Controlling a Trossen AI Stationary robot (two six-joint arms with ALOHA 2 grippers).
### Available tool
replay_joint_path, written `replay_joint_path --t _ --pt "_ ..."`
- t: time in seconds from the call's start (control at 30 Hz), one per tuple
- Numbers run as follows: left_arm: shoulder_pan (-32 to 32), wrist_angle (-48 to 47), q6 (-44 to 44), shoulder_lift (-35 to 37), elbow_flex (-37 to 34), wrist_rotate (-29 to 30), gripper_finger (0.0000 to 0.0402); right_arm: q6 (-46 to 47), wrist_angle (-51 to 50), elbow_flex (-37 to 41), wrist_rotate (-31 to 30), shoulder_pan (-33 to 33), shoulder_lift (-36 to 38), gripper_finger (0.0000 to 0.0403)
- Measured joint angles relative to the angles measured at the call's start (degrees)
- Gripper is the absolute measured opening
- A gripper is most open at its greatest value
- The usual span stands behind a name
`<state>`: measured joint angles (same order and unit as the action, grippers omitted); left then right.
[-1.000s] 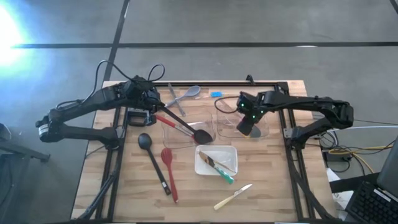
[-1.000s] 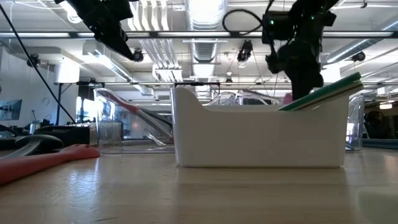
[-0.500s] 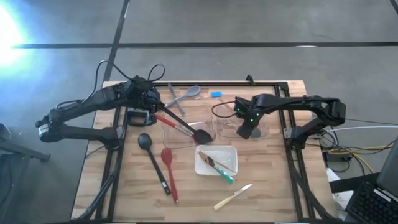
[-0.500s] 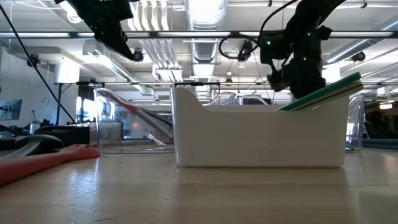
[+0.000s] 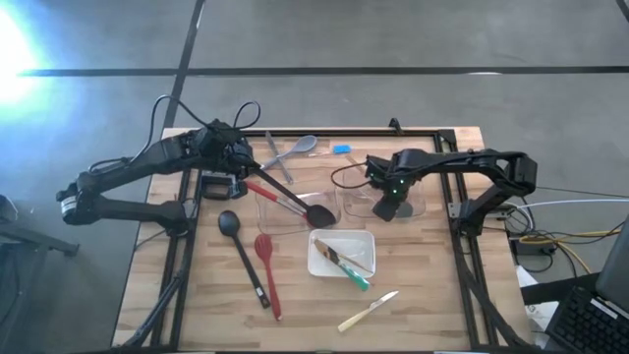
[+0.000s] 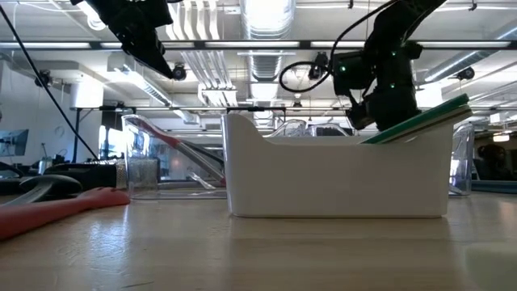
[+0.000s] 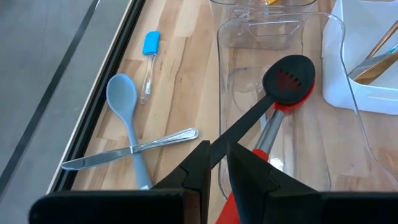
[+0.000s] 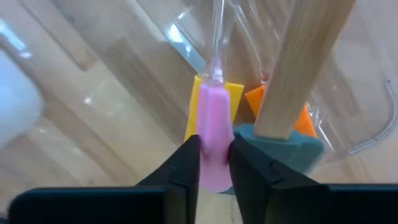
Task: Pick & Place Kitchen Items
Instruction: Put the pink spatula into the right transparent bin, then put the silver table knife into the white bin
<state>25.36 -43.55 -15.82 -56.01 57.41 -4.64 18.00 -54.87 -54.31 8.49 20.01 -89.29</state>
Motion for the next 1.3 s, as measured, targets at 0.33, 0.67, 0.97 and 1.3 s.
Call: replay_joint_path --t 0.33,0.67,0.97,1.3 --pt "0.1 2.0 0.0 -0.3 0.0 0.7 0.0058 -3.4 -7.7 -11.6 0.5 0.0 3.0 0.0127" --pt "6.6 12.1 -7.7 -11.4 2.6 10.4 0.0058 -8.8 -8.8 -20.1 -10.4 0.1 9.0 0.0131" --pt "16.9 2.0 -8.9 -29.5 18.0 4.0 0.0058 -9.1 -7.8 -20.3 -16.0 0.1 13.6 0.0134" --pt "19.2 -15.0 -14.1 -44.3 35.8 1.3 0.0143 -12.7 -6.0 -20.2 -16.1 0.1 12.4 0.0137"
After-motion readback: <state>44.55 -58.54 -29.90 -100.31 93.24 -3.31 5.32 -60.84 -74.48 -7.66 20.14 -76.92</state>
